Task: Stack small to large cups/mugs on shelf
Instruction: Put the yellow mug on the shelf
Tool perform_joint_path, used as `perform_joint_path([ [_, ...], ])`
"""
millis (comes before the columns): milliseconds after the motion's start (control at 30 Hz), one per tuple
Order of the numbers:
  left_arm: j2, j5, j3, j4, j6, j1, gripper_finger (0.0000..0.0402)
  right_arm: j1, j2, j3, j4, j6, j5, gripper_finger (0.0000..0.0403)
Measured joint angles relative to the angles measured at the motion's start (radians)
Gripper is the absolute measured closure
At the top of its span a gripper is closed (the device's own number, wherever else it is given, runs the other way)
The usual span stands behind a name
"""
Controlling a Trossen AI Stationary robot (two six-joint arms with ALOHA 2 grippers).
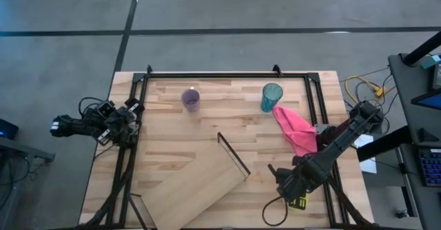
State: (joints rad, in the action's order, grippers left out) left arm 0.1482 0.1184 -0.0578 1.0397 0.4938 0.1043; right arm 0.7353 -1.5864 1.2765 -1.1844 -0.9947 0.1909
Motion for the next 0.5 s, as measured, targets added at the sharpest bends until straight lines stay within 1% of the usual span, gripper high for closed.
perform_joint_path([
  [267,0.005,0.0,0.0,-0.002,-0.001,0.0,0.0354,0.002,-0.004,-0.046,0.003,0.0,-0.009,0.0292],
  [500,0.005,0.0,0.0,-0.002,-0.001,0.0,0.0354,0.002,-0.004,-0.055,0.015,0.0,-0.008,0.0291],
])
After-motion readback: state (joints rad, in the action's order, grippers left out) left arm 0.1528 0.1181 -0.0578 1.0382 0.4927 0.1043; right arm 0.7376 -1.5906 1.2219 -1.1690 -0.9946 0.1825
